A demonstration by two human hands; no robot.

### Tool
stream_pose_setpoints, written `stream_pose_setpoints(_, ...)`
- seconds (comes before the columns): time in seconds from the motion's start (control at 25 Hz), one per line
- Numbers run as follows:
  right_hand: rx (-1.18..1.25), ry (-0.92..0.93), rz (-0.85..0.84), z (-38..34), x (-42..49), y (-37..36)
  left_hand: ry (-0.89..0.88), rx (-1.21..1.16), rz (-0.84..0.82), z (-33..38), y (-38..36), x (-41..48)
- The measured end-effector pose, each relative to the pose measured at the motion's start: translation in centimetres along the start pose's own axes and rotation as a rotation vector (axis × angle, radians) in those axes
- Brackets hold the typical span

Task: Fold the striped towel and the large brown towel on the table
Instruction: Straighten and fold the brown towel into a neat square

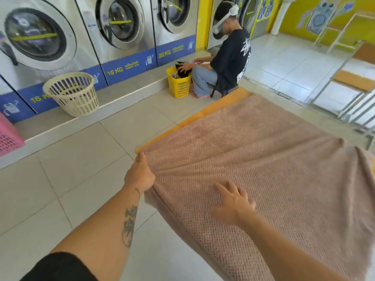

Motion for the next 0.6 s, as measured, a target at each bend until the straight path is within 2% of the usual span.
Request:
stream_pose_setpoints(0.12,-0.006,-0.035,-0.044,-1.4,1.6,0.4,-0.025,-0.021,0.010,-0.8,0.9,2.2)
stream_pose_setpoints(0.28,-0.002,-0.086,0.001,-6.2,4.7,0.9,-0.107,-0.035,-0.064,-3.1,2.4,6.8)
stream_pose_setpoints(0.36,0.018,-0.120,0.026,-8.1,5.8,1.3,-0.078,-0.054,-0.110,-4.6,3.1,8.2)
stream_pose_setpoints(0.48,0.062,-0.183,0.156,-10.3,6.2,1.5,-0.027,-0.124,-0.075,-6.1,4.2,9.8)
stream_pose_setpoints(0.52,0.068,-0.210,0.225,-10.8,5.7,1.1,-0.067,-0.131,-0.065,-5.9,4.3,10.1)
stream_pose_setpoints(0.6,0.074,-0.267,0.289,-11.2,4.5,0.0,-0.172,-0.169,-0.148,-5.0,3.5,10.6)
Point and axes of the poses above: each hand's wrist, its own x-axis towards the middle knuckle, its own y-axis out of the back of the hand, z = x × y, the point moved 2 cm from there along x, towards the middle knuckle, and after that the axes turned 6 degrees about -x, right-handed, at the moved point
